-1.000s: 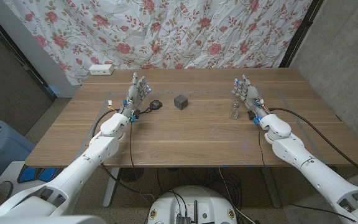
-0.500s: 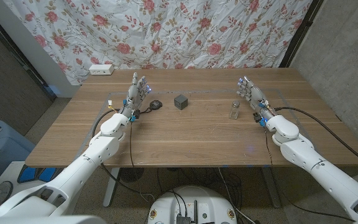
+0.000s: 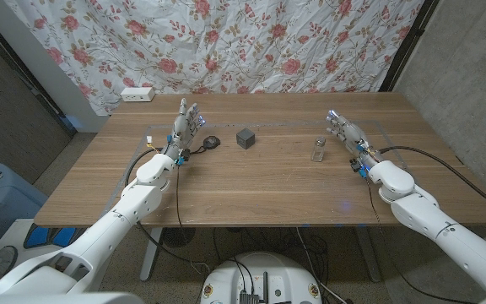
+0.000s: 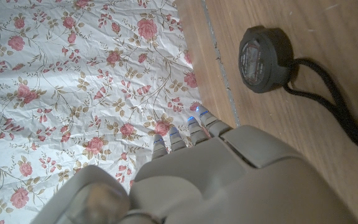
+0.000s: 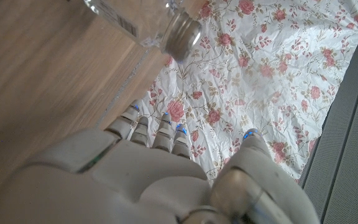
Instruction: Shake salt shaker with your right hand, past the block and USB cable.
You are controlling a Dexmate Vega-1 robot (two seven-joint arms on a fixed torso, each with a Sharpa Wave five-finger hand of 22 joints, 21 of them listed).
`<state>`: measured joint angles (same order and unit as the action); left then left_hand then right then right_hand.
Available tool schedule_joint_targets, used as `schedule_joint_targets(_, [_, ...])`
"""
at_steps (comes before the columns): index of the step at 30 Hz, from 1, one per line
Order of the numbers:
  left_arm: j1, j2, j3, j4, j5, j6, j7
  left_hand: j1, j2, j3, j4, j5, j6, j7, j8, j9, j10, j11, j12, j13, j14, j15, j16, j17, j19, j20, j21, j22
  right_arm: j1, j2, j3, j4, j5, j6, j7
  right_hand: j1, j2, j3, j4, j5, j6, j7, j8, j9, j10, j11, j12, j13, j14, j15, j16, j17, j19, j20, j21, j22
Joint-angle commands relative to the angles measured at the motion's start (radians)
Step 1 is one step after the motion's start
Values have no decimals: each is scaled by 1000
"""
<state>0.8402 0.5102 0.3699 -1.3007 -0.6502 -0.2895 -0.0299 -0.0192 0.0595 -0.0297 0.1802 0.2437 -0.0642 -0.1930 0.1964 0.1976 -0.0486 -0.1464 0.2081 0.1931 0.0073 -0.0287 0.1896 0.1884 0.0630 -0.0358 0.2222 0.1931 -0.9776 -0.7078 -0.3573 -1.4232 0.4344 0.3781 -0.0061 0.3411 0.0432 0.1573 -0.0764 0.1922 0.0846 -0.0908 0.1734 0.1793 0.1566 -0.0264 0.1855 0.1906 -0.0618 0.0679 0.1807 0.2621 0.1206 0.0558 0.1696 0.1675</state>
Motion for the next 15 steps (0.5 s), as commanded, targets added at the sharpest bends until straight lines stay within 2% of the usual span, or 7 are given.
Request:
schedule_joint_targets(1, [0,0,0,1,0,0,0,0,101,-2,6,4,3,-7,4,6,0,-9,4,3,2,-106,5,6,5,-24,4,4,-20,-46,-7,-10,-66,6,-18,2,-22,2,-13,-2,-23,-1,6,4,-15,-3,-1,3,-27,12,3,-2,-44,5,-5,2])
schedule_joint_targets(6, [0,0,0,1,0,0,0,0,101,-2,6,4,3,-8,4,6,-1,-11,4,3,2,-106,5,6,5,-24,4,4,-16,-59,-15,-1,-86,16,-3,5,-26,2,-21,-3,-53,0,2,5,-22,-9,0,3,-42,11,5,-4,-71,7,-2,2])
schedule_joint_targets(11, [0,0,0,0,0,0,0,0,101,-2,6,4,3,-7,4,6,-2,-11,3,3,1,-106,5,6,5,-24,4,4,-9,-59,-24,20,-119,51,-4,15,-39,2,-38,-4,-106,3,-2,6,-33,-21,0,3,-62,9,8,-8,-95,9,3,2])
schedule_joint_targets(15, [0,0,0,0,0,0,0,0,101,-2,6,4,3,-8,4,6,-1,-11,4,3,1,-106,5,6,5,-24,4,4,-8,-63,-29,27,-154,74,-18,26,-49,3,-50,-3,-143,9,-3,6,-43,-20,-1,4,-72,12,11,-11,-103,9,7,2])
